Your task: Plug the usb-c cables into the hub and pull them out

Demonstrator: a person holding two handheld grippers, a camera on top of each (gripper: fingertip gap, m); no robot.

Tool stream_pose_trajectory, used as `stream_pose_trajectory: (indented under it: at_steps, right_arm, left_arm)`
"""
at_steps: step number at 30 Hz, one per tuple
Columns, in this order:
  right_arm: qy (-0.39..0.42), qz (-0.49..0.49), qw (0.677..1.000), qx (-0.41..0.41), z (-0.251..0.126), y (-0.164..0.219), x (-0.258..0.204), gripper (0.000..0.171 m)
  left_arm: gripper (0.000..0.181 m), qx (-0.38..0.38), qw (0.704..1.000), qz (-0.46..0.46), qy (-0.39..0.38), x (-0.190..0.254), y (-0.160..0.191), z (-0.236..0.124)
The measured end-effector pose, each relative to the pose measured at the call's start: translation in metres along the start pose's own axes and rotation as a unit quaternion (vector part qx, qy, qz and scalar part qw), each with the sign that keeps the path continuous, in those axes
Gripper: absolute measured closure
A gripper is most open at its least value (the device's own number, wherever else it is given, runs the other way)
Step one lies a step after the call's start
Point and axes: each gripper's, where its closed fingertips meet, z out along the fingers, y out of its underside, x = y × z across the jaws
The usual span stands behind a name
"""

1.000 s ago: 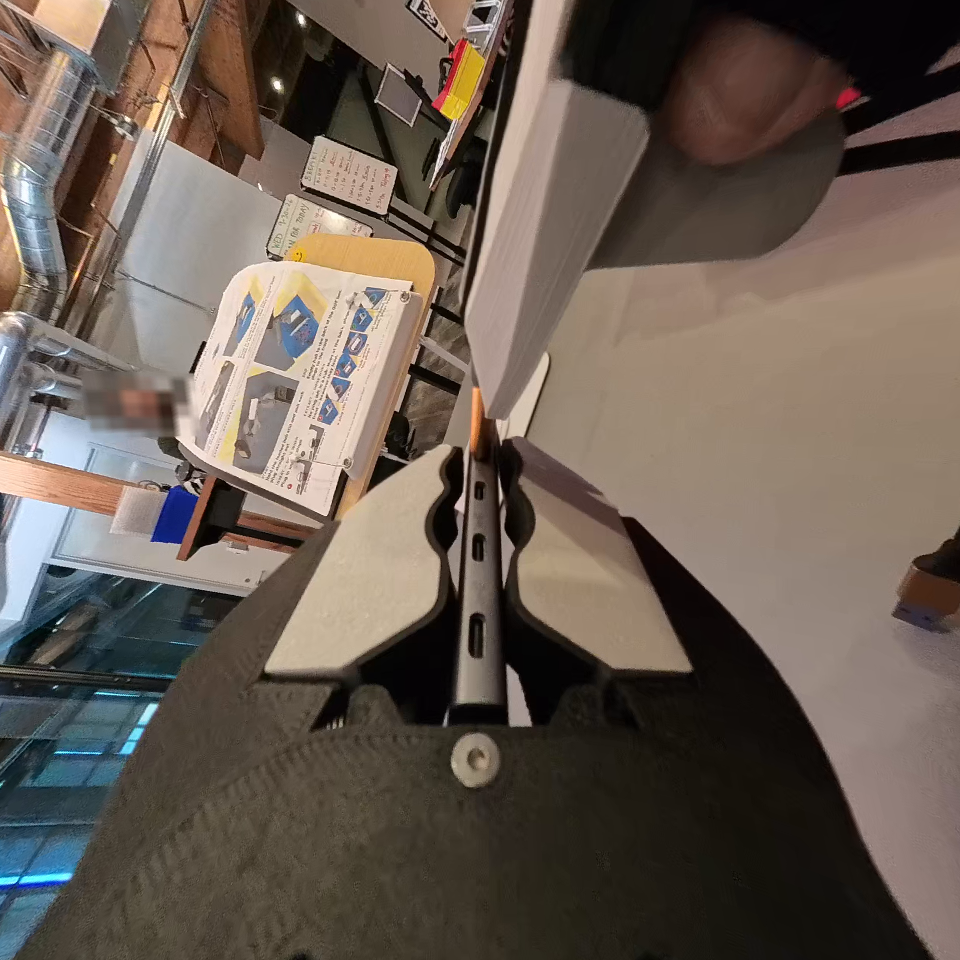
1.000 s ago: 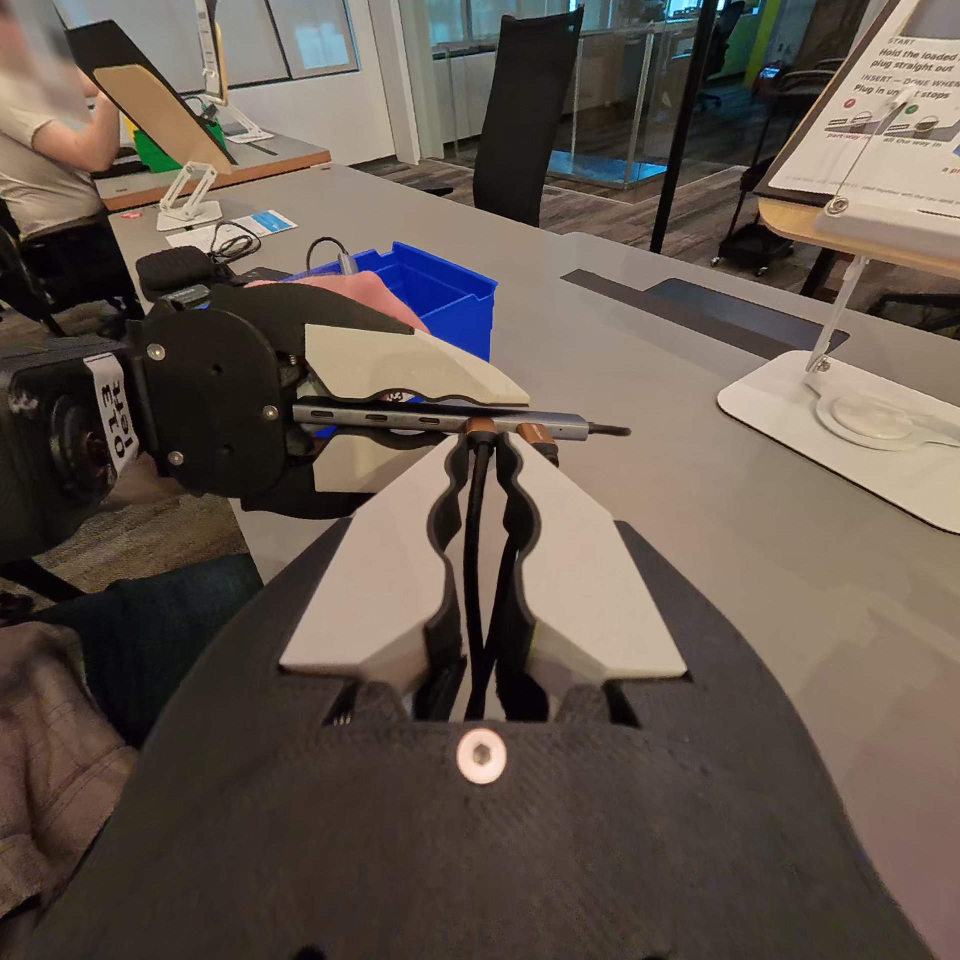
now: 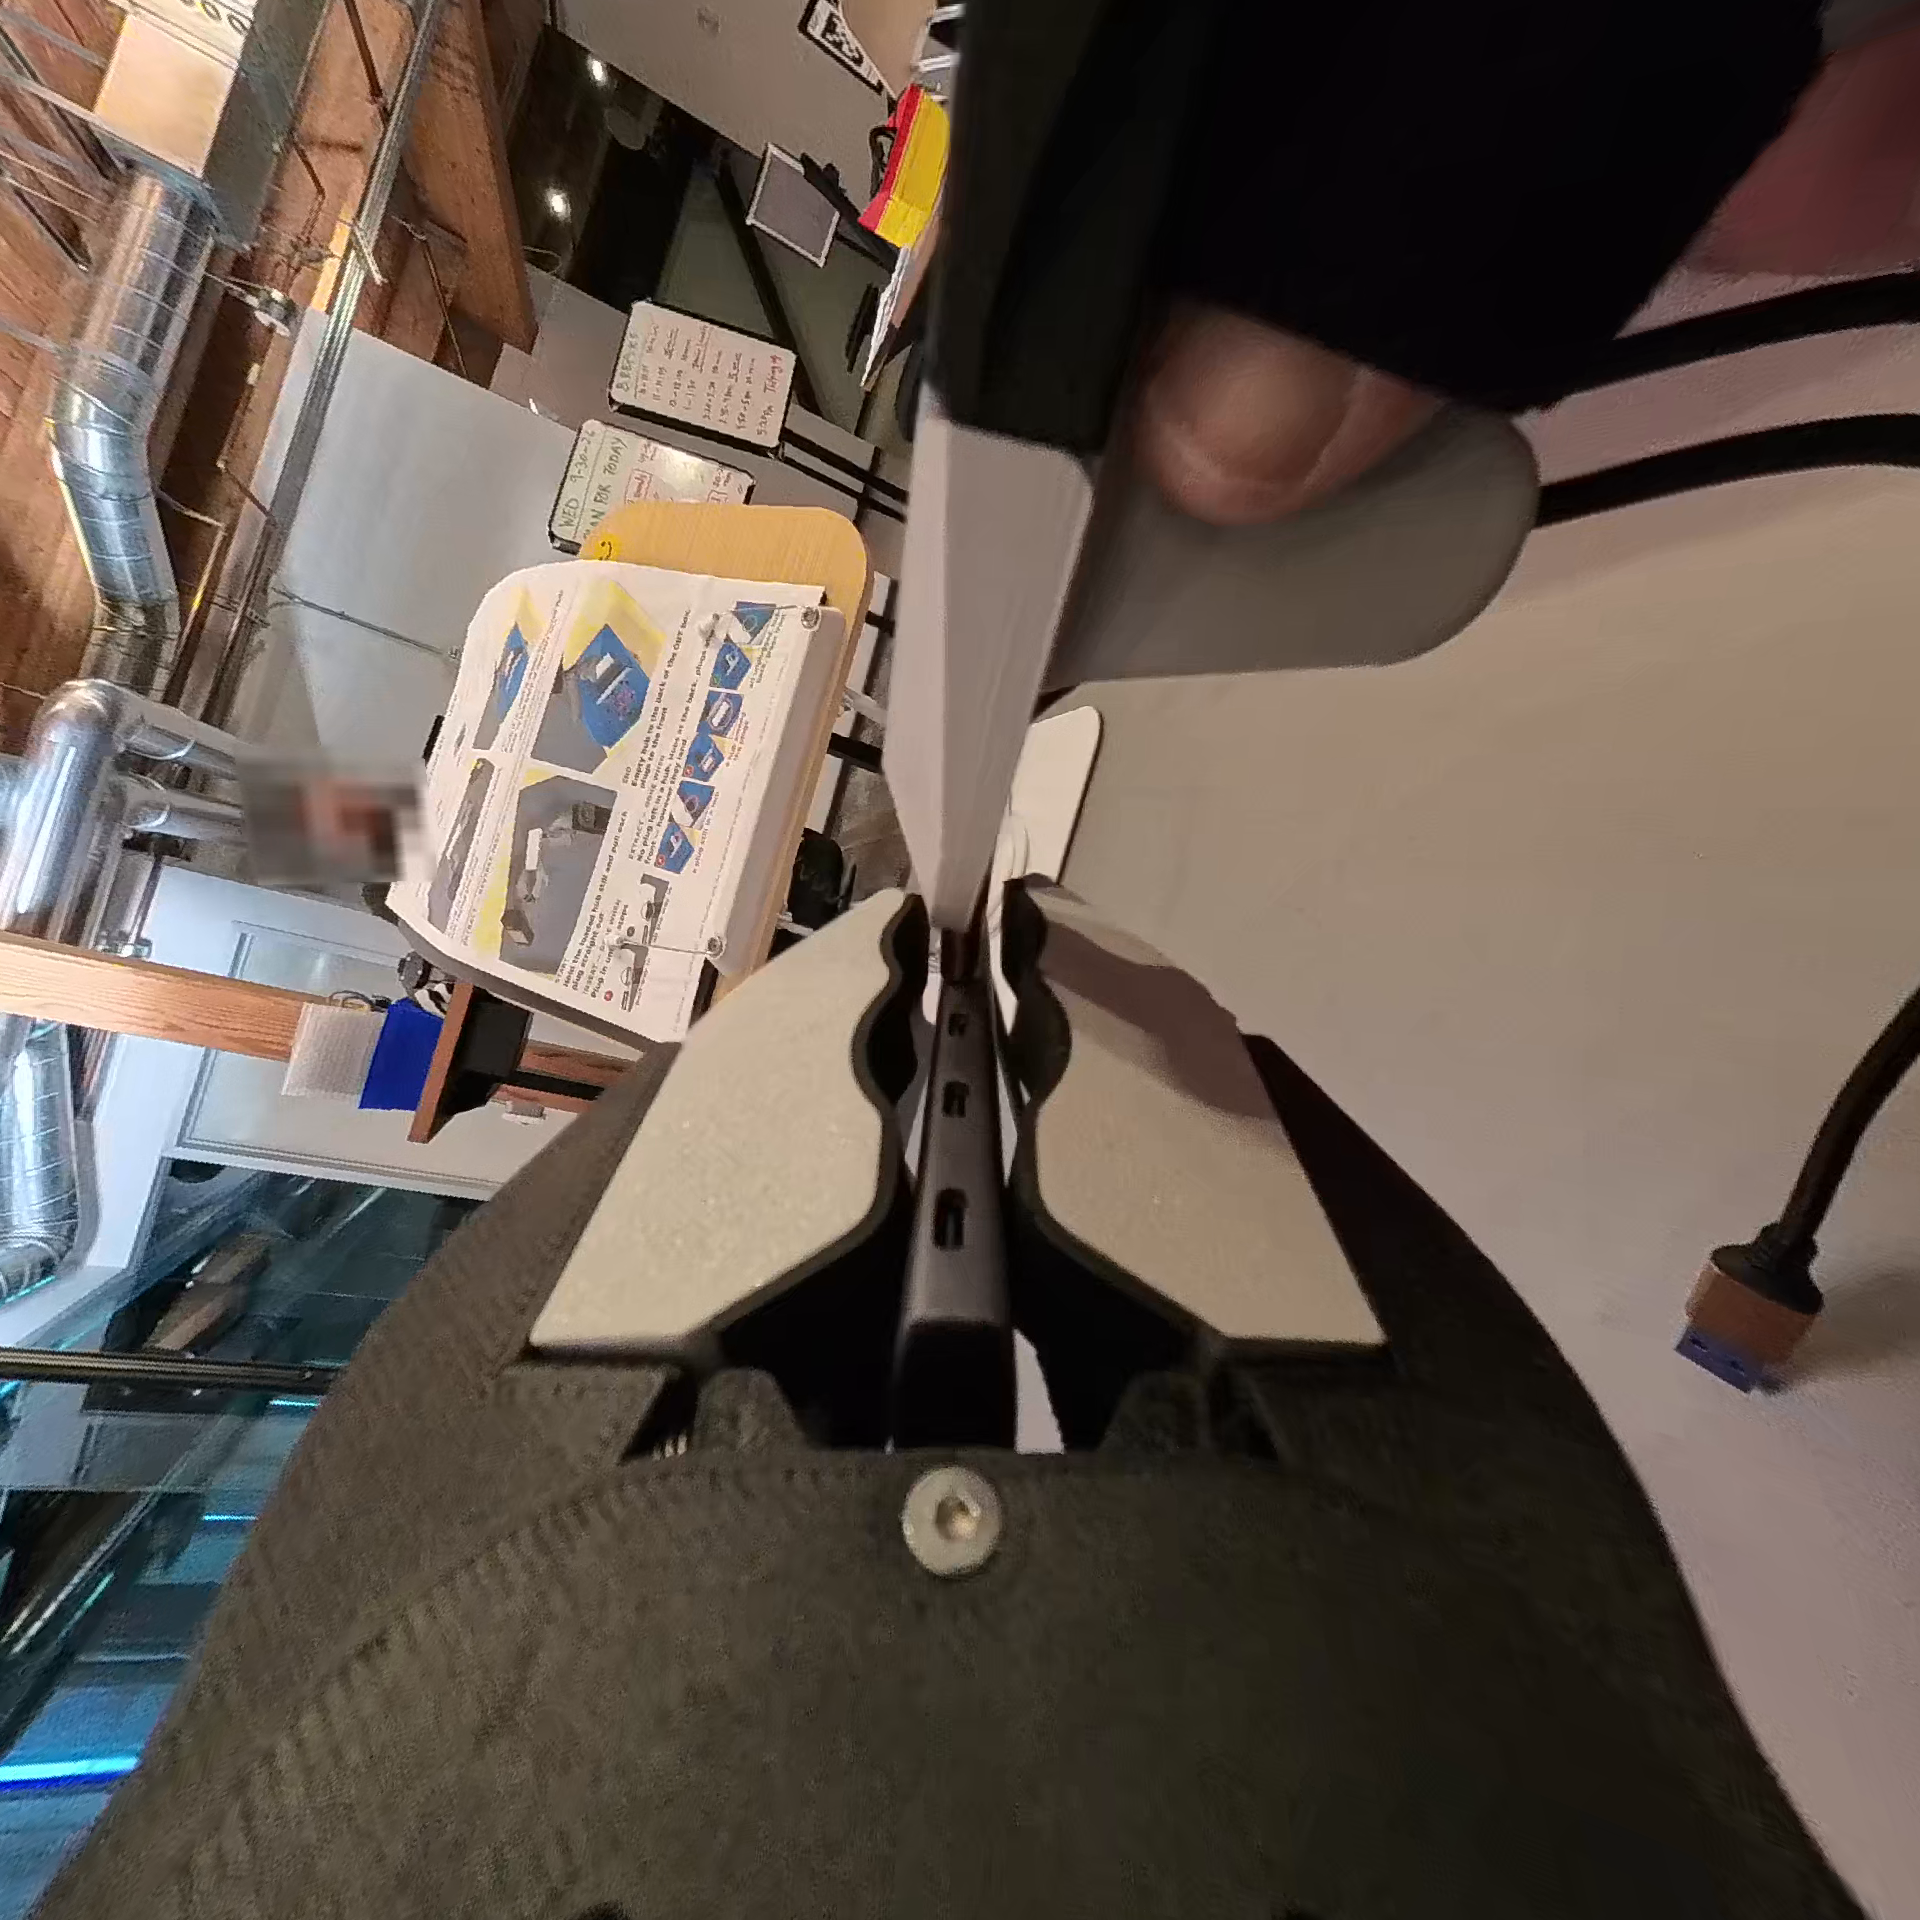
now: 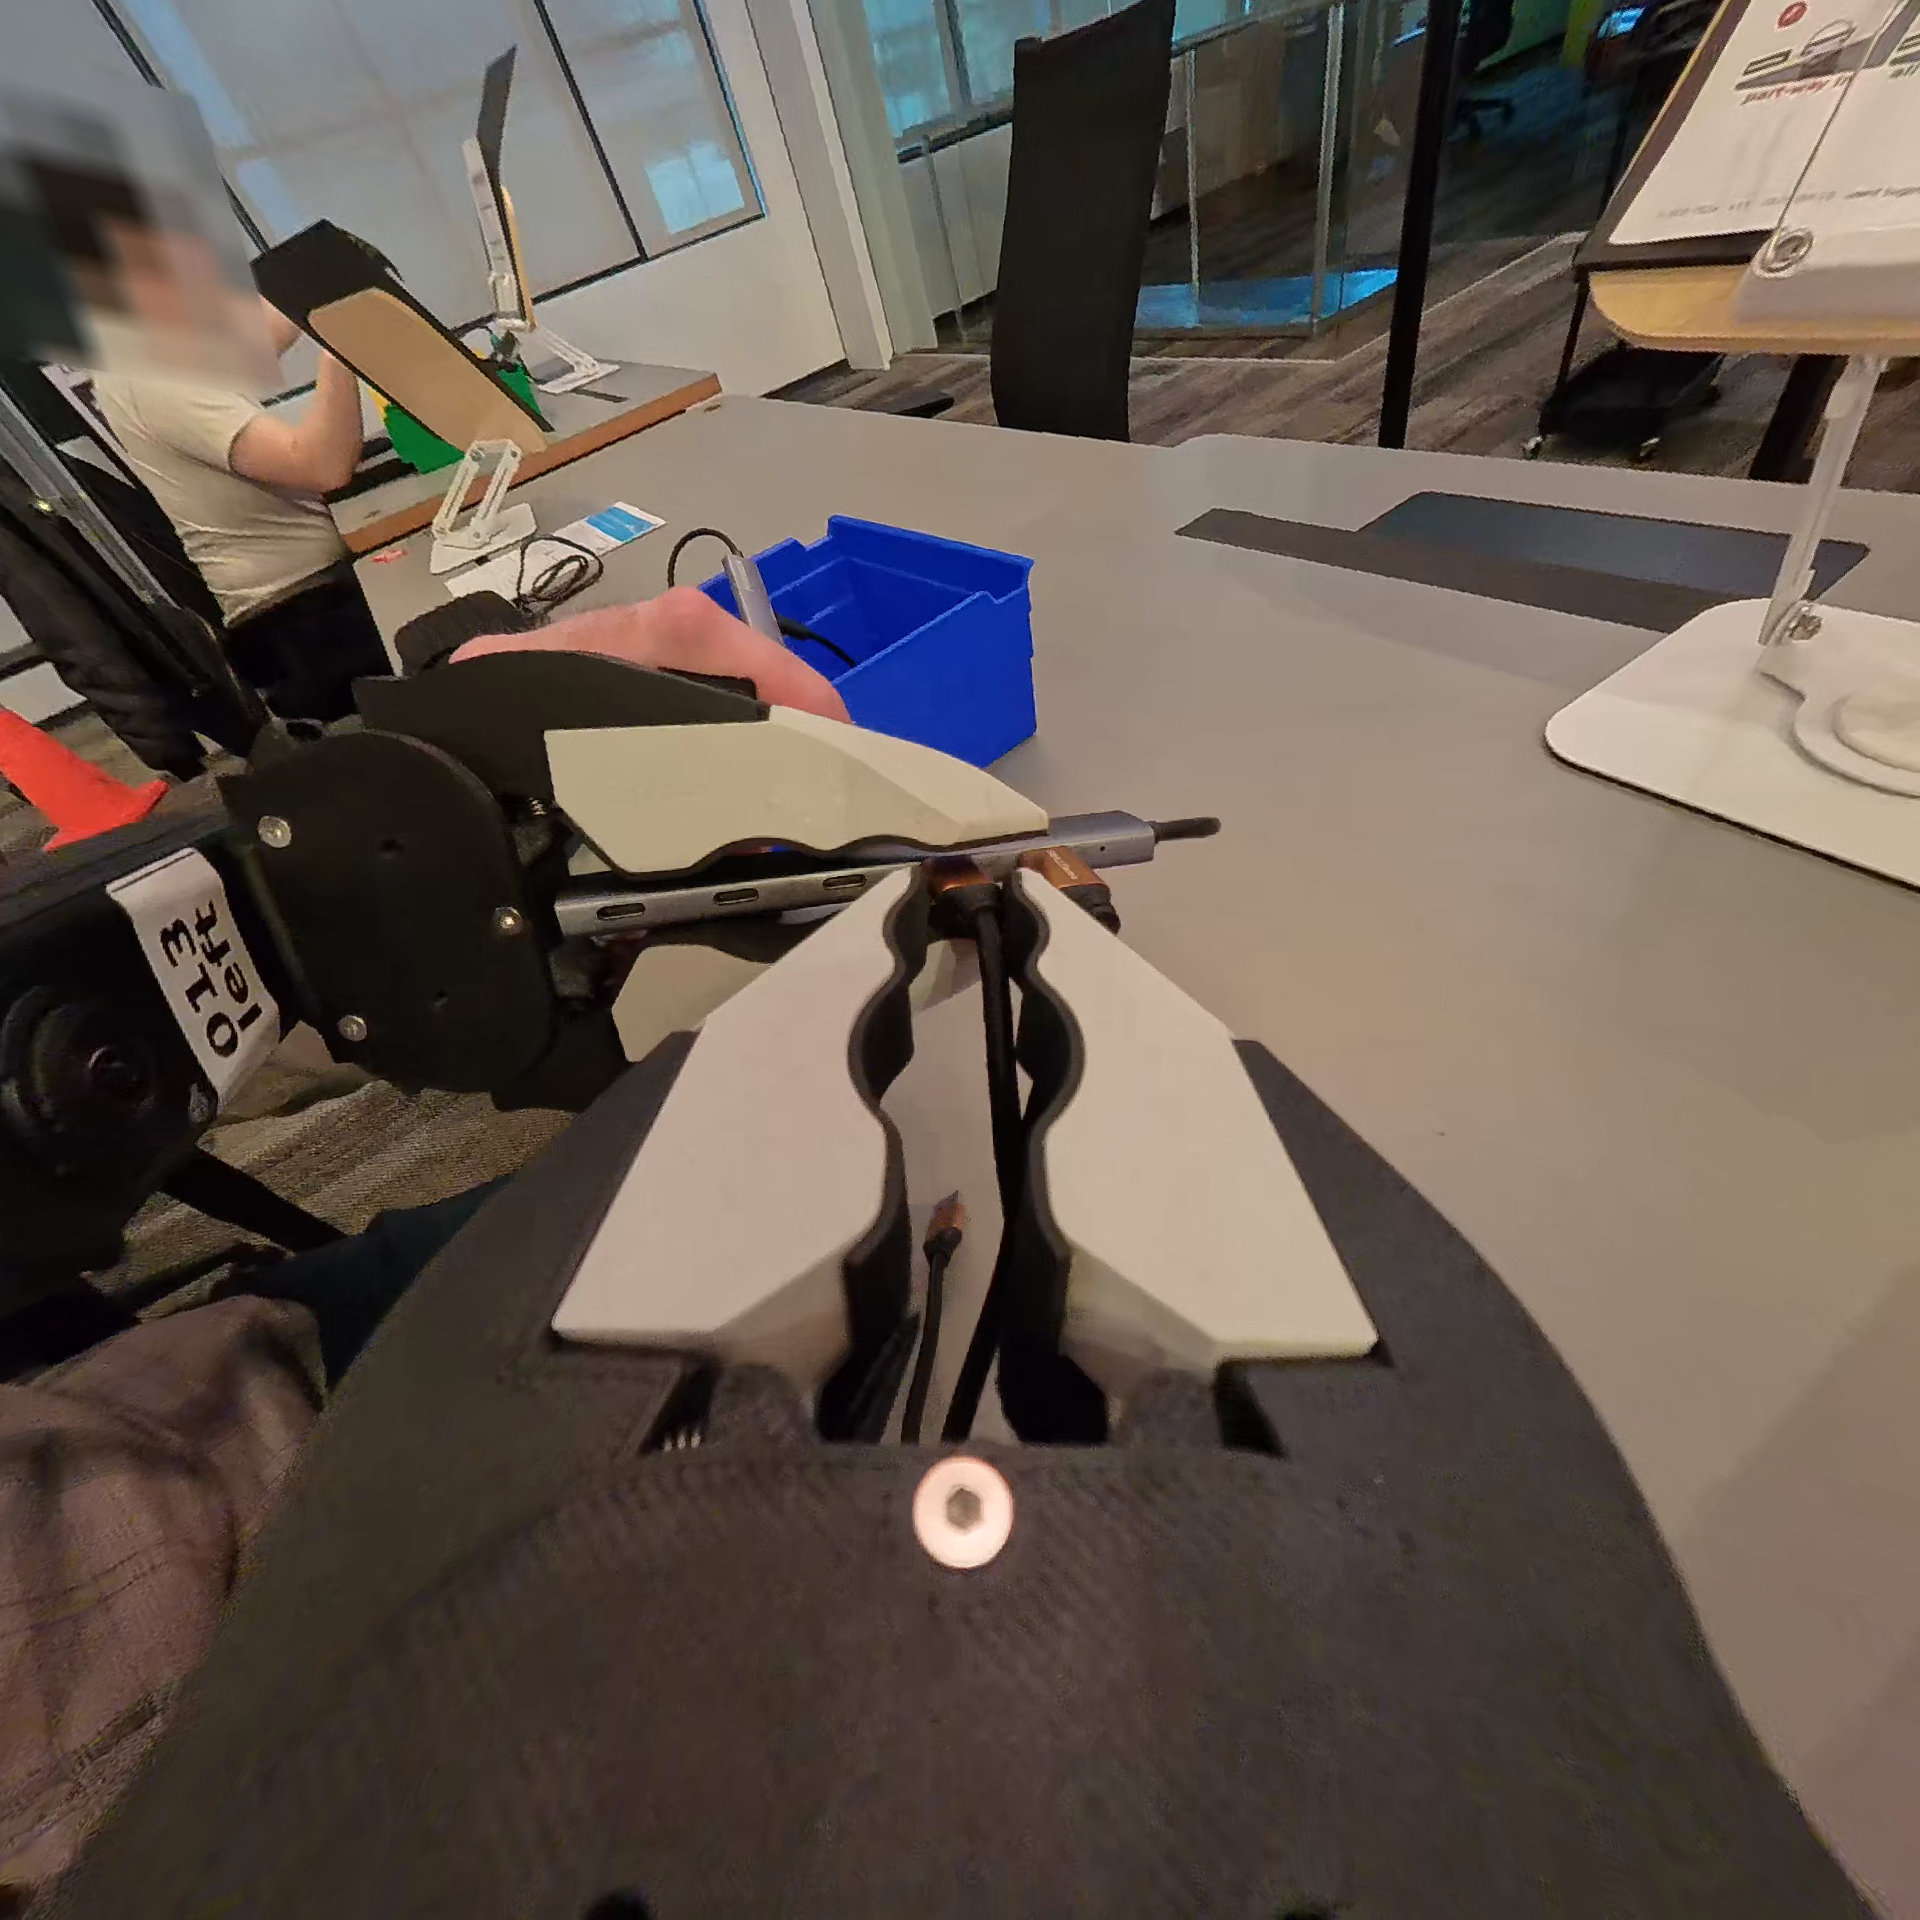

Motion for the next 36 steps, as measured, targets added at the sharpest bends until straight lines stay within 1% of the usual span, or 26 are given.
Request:
stream_pose_trajectory:
  at_steps: [4,8,10,13,17,18,22,23,24,25,27,36]
  right_arm:
    - [0.000,0.001,1.000,-0.008,-0.001,0.003,0.002,0.161]
    - [0.019,-0.028,0.999,-0.009,-0.003,0.001,0.002,0.162]
    - [0.013,-0.023,1.000,-0.007,-0.004,0.000,0.001,0.162]
    - [0.002,-0.022,1.000,-0.006,-0.005,-0.001,0.000,0.162]
    - [-0.006,-0.028,1.000,-0.013,-0.006,0.002,0.000,0.162]
    - [-0.013,-0.030,0.999,-0.014,-0.006,0.002,-0.002,0.162]
    - [-0.008,-0.039,0.999,-0.018,-0.007,0.001,-0.002,0.162]
    - [-0.007,-0.036,0.999,-0.015,-0.007,0.001,-0.002,0.162]
    - [-0.005,-0.035,0.999,-0.015,-0.007,0.000,-0.002,0.162]
    - [-0.003,-0.040,0.999,-0.021,-0.006,0.002,-0.002,0.162]
    - [-0.005,-0.039,0.999,-0.025,-0.006,0.003,-0.002,0.162]
    - [0.022,-0.044,0.999,-0.021,-0.004,0.002,0.000,0.162]
  left_arm:
    - [0.167,-0.008,1.000,0.002,0.010,0.005,0.002,0.002]
    - [0.167,-0.025,1.000,-0.004,0.015,0.004,0.008,0.004]
    - [0.167,-0.025,0.999,-0.005,0.020,0.004,0.008,0.003]
    - [0.167,-0.012,1.000,-0.010,0.015,0.002,0.005,0.003]
    - [0.167,0.002,0.999,-0.023,0.042,0.006,0.002,0.004]
    - [0.163,0.011,0.999,-0.023,0.045,0.005,0.000,0.003]
    - [0.131,0.002,0.995,-0.034,0.089,0.011,0.005,0.004]
    - [0.130,0.000,0.995,-0.035,0.095,0.011,0.006,0.004]
    - [0.140,-0.003,0.995,-0.033,0.098,0.012,0.007,0.004]
    - [0.154,0.004,0.995,-0.031,0.096,0.012,0.005,0.003]
    - [0.167,0.008,0.996,-0.026,0.083,0.011,0.005,0.004]
    - [0.167,-0.019,0.998,-0.013,0.061,0.009,0.011,0.007]
